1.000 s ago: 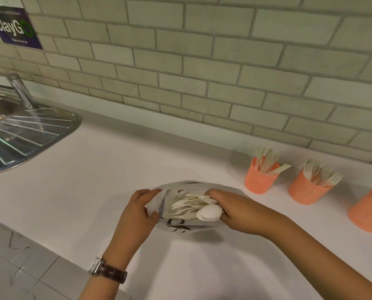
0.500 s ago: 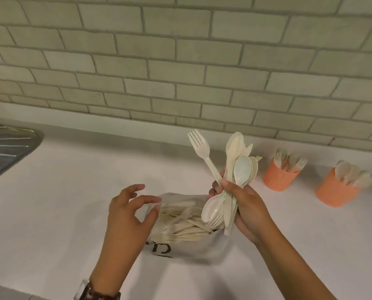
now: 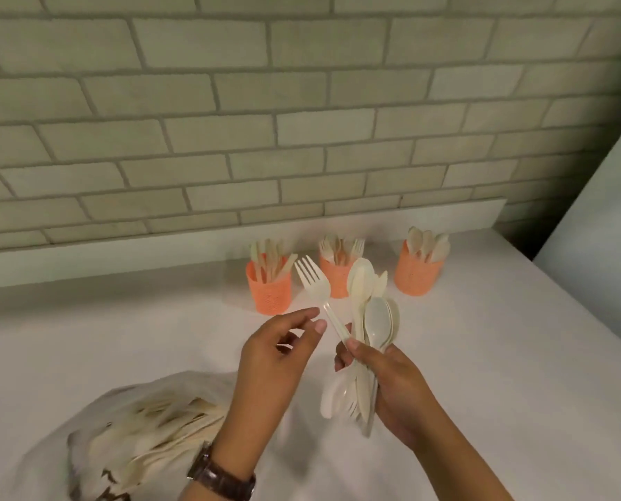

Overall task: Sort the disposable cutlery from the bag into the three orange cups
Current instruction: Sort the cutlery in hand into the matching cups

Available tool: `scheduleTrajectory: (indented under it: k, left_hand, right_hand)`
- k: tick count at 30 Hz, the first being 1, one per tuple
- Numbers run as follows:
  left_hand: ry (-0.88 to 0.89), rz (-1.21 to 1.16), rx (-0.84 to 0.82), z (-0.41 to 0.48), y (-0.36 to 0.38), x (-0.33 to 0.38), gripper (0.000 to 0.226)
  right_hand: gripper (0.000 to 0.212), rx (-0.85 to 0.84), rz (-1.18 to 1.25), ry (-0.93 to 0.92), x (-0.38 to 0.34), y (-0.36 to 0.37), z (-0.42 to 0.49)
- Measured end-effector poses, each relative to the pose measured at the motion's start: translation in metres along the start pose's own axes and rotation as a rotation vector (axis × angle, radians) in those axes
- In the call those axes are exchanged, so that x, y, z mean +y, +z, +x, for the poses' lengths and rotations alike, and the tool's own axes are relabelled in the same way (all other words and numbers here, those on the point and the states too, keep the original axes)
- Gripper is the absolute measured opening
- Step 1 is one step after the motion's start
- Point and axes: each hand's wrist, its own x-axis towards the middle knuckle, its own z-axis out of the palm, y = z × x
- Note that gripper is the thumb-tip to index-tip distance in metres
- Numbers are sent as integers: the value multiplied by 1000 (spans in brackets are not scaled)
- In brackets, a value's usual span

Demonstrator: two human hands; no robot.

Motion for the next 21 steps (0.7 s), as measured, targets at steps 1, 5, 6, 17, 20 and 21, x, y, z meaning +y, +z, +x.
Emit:
scheduleTrajectory:
  k: [1, 5, 6, 17, 20, 21]
  left_hand:
    - [-15, -25, -7, 3, 16, 2, 13]
    - [-57, -51, 11, 11, 82, 8, 12]
    - [-76, -64, 23, 13, 97, 9, 12]
    - [-230, -130, 114, 26, 203, 23, 3]
    - [-214, -129, 228, 42, 197, 28, 3]
    - [-189, -127, 288, 51, 190, 30, 2]
  right_hand:
    - [5, 3, -43, -2, -3, -14, 0]
    - [5, -3, -82, 54, -20, -73, 4]
    - [5, -18, -79, 69, -25, -88, 6]
    - [18, -213, -20, 161, -66, -197, 35]
    - [19, -221, -14, 187, -69, -205, 46]
    - [19, -208, 3, 190, -69, -207, 49]
